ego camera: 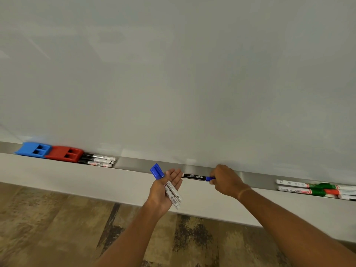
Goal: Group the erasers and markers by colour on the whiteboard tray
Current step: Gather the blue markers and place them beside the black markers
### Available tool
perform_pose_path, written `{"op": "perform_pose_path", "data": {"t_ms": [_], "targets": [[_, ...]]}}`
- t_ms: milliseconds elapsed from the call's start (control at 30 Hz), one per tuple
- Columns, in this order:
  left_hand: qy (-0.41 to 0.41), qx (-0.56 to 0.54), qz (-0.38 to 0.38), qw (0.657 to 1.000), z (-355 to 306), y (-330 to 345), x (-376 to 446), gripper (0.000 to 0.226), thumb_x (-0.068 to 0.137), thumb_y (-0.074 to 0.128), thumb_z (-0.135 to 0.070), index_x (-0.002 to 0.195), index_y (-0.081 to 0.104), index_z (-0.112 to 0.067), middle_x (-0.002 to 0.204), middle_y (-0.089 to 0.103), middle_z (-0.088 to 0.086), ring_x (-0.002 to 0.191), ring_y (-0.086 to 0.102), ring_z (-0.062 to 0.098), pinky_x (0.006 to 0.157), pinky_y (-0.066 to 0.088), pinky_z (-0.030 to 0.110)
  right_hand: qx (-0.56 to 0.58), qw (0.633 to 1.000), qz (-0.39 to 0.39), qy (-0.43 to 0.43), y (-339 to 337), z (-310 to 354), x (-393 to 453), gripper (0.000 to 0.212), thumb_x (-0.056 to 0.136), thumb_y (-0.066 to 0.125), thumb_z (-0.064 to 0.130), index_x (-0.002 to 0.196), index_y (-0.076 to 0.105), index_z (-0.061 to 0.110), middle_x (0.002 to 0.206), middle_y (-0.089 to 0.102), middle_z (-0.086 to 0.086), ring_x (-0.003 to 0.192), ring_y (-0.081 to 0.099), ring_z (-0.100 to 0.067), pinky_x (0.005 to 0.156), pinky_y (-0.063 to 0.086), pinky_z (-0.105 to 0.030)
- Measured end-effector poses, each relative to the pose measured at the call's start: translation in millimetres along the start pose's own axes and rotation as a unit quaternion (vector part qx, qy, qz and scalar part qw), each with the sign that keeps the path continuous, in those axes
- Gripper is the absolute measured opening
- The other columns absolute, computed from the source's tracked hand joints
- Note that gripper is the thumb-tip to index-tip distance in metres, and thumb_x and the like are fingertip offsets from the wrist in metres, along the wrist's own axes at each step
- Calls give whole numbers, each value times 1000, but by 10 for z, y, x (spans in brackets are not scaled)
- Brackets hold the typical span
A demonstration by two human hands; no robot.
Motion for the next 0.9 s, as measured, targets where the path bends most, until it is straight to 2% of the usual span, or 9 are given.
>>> {"op": "perform_pose_path", "data": {"t_ms": [100, 233, 367, 433, 533, 633, 700, 800, 900], "targets": [[2, 3, -5, 1000, -17, -8, -8, 29, 102, 38, -12, 121, 58, -2, 115, 71, 16, 107, 68, 27, 90, 50, 36, 27, 1000, -1, 8, -6, -31, 8, 9, 86, 67, 18, 88, 71, 10, 84, 58, -5, 72, 59, -20, 68, 49, -28], [3, 5, -2, 1000, -60, 8, -11, 30, 102, 39, -11, 123, 57, -1, 121, 68, 17, 116, 62, 30, 101, 45, 39, 65, 998, -14, 7, -125, -45, -14, 7, 84, 69, 19, 87, 70, 13, 81, 61, -3, 68, 56, -16, 60, 40, -21], [15, 22, 9, 1000, -143, 66, -14, 29, 103, 37, -12, 121, 57, -1, 124, 65, 17, 120, 58, 30, 108, 40, 39, 118, 990, -70, -42, -592, 104, -7, 8, 78, 74, 15, 86, 74, 12, 68, 57, 9, 63, 53, -9, 62, 37, -18], [21, 36, 15, 999, -182, 101, -14, 30, 104, 36, -12, 123, 56, -1, 125, 63, 16, 124, 55, 30, 108, 39, 38, 136, 986, -73, -65, -815, 234, -5, 11, 77, 76, 15, 88, 75, 13, 67, 56, 14, 60, 52, -1, 60, 36, -13], [21, 61, 29, 998, -197, 152, -12, 33, 104, 35, -11, 131, 51, -2, 132, 59, 17, 128, 52, 29, 106, 40, 37, 130, 985, -43, -101, -1000, 465, -23, 16, 76, 78, 17, 92, 75, 15, 74, 63, 10, 64, 58, -3, 59, 39, -9], [8, 98, 43, 994, -146, 188, -20, 36, 103, 36, -10, 136, 47, -1, 136, 56, 18, 130, 51, 29, 109, 38, 38, 102, 985, 12, -138, -1033, 733, -74, 16, 75, 79, 19, 90, 76, 18, 69, 62, 16, 63, 59, -1, 57, 39, -9], [-14, 118, 54, 991, -74, 208, -38, 34, 101, 40, -11, 132, 51, -1, 135, 59, 17, 126, 55, 27, 108, 40, 38, 79, 983, 49, -161, -986, 895, -93, 16, 75, 78, 19, 91, 76, 18, 69, 61, 18, 63, 57, 1, 56, 38, -9], [-51, 157, 76, 983, 36, 226, -97, 33, 97, 49, -16, 126, 58, -4, 126, 66, 14, 117, 62, 27, 92, 52, 35, 58, 980, 86, -172, -907, 1043, -77, 21, 76, 78, 18, 96, 75, 16, 77, 63, 12, 66, 56, 1, 57, 36, -10], [-76, 179, 109, 975, 130, 248, -158, 37, 90, 58, -18, 123, 63, -5, 128, 63, 19, 122, 58, 32, 100, 47, 40, 77, 978, 97, -168, -867, 1102, -25, 24, 77, 78, 17, 100, 74, 14, 84, 67, 7, 69, 58, 0, 60, 38, -9]]}}
Point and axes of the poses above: each hand's wrist, its own x-axis towards the middle knuckle, its own y-axis out of the palm, z = x × y, the point moved 9 cm from there along x, towards the middle knuckle
